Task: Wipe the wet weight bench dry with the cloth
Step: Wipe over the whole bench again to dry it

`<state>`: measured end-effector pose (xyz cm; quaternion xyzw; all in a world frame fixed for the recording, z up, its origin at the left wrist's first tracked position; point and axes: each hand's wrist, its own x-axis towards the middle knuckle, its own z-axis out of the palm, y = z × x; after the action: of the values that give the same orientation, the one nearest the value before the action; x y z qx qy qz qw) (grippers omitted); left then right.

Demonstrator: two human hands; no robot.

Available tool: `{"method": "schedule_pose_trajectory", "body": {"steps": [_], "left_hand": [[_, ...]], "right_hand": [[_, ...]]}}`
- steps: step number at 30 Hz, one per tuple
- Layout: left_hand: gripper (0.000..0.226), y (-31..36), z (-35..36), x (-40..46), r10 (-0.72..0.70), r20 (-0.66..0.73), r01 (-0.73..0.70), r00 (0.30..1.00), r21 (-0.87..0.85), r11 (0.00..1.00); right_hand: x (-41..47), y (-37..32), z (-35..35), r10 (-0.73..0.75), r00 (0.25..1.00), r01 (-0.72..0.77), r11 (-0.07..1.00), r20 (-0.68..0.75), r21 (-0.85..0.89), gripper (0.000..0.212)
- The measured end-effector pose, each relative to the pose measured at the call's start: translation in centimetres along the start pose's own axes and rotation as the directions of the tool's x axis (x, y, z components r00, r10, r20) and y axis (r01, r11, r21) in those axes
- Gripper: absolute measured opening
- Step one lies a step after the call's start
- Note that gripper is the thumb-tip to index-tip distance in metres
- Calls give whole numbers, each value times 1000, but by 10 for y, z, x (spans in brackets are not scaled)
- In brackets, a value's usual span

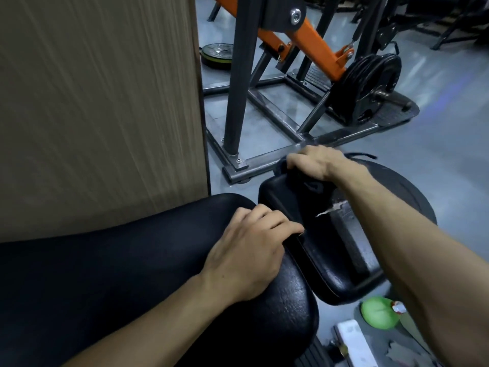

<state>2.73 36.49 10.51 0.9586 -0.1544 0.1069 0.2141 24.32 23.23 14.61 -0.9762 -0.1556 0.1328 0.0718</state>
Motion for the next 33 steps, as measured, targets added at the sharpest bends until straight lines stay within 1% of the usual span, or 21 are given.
{"method": "schedule_pose_trajectory", "body": {"steps": [3, 6, 8, 11, 13, 16, 19, 21, 23, 30, 31, 32, 33], "left_hand": [[45, -1, 1, 0, 14, -22, -13, 1000, 17, 1000], [46, 0, 2, -1, 24, -31, -24, 999, 30, 999], [45, 1, 3, -1, 34, -50, -32, 998, 42, 999], [38, -1, 3, -3, 50, -64, -48, 997, 26, 998], [38, 1, -3, -8, 74, -25, -73, 997, 6, 997], [36, 4, -24, -16, 104, 18, -104, 994, -11, 995], [34, -3, -46, -32, 65, 0, -65, 998, 4, 998], [32, -13, -57, -47, 33, -42, -32, 999, 23, 999], [29, -24, -65, -63, 0, -72, 2, 997, 26, 1000], [27, -52, -89, -122, -109, -108, 114, 988, 45, 992], [27, -57, -90, -132, -113, -112, 121, 987, 60, 991], [28, -62, -92, -142, -116, -114, 126, 987, 80, 989], [28, -67, -94, -151, -119, -114, 131, 986, 101, 986]], "right_hand": [[-8, -31, 13, -94, 996, 94, 994, 9, -61, 37], [-19, -51, 15, -173, 984, 175, 982, 31, -75, 31], [-27, -63, 20, -234, 971, 238, 965, 48, -107, 38], [-40, -84, 41, -349, 935, 354, 912, 60, -207, 48], [-47, -84, 45, -366, 930, 364, 900, 35, -239, 52], [-55, -82, 44, -379, 925, 359, 897, -31, -257, 49], [-64, -85, 46, -396, 916, 361, 887, -70, -287, 52], [-69, -85, 49, -400, 912, 359, 885, -87, -295, 62], [-74, -83, 51, -394, 913, 354, 894, -107, -276, 66], [-101, -76, 62, -397, 875, 362, 917, -279, -169, 57], [-106, -75, 63, -388, 870, 367, 922, -305, -126, 54], [-114, -72, 60, -352, 871, 364, 931, -343, -31, 48], [-127, -68, 56, -266, 883, 339, 932, -387, 131, 40]]}}
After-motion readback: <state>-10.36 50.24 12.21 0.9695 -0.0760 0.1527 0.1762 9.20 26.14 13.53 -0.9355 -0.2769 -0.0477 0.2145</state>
